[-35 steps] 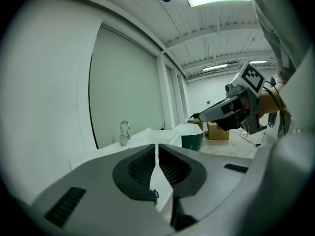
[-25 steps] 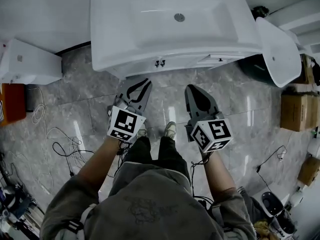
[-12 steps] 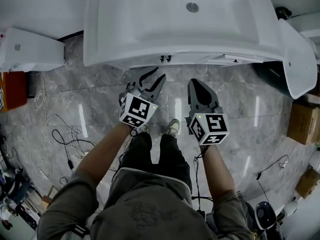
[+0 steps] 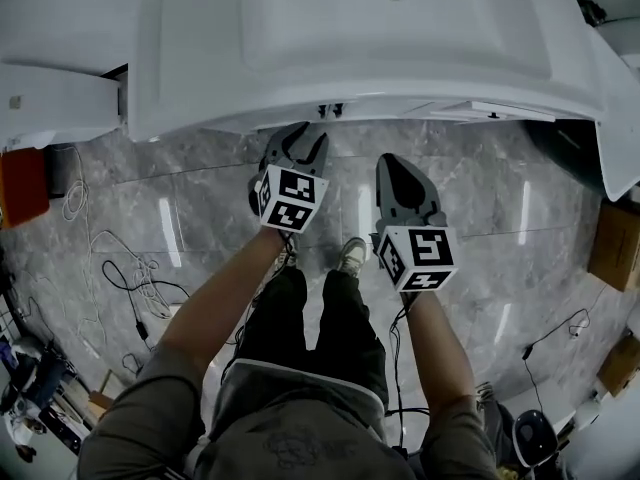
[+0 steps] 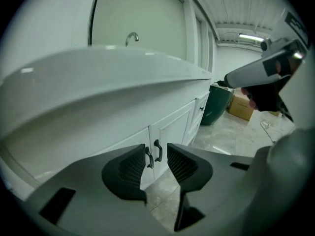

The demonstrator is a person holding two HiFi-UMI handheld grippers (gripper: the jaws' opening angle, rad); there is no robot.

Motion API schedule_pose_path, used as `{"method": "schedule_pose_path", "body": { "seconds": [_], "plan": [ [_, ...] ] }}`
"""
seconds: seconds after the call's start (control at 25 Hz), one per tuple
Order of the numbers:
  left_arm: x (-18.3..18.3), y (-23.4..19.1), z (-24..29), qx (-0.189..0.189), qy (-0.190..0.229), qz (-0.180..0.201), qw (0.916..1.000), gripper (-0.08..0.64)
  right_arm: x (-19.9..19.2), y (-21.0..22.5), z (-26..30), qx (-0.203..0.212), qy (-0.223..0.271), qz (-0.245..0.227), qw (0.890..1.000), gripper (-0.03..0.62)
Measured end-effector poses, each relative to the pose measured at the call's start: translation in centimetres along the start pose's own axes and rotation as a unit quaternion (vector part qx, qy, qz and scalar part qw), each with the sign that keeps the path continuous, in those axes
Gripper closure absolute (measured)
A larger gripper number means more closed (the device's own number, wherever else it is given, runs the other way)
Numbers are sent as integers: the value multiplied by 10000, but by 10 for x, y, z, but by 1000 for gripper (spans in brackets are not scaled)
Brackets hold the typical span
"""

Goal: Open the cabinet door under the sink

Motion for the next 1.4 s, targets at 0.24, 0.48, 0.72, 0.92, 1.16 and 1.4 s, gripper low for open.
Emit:
{"method": "schedule_pose_path", "body": {
  "seconds": [0.24, 0.48, 0.72, 0.92, 1.16, 1.4],
  "plan": [
    [-36, -8, 43, 279, -129, -462, 9985, 430, -35, 7, 21, 64, -154, -33, 9999, 561],
    [-53, -12, 77, 502, -3, -818, 9954, 429, -61, 21, 33, 32, -187, 175, 9997, 561],
    [-66, -14, 99, 616, -195, -1006, 9928, 430, -81, 31, 33, -62, -290, 215, 9993, 561],
    [-65, -11, 110, 753, -40, -1035, 9918, 430, -97, 39, 31, -40, -428, 296, 9986, 561],
    [-65, -19, 116, 869, 29, -1063, 9905, 503, -110, 41, 29, -90, -496, 486, 9975, 561],
    [-69, -12, 108, 494, 186, -628, 9966, 508, -129, 34, 21, -39, -626, 799, 9948, 561]
  ]
}}
Point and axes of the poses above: the fingertips, and each gripper's own axes: z forward along the fingers, y to its right, x out of its top, the point moved 1 cm from there along -z, backward along the fingers, and after that the axes turned 4 degrees about y, right-handed, at the moved point
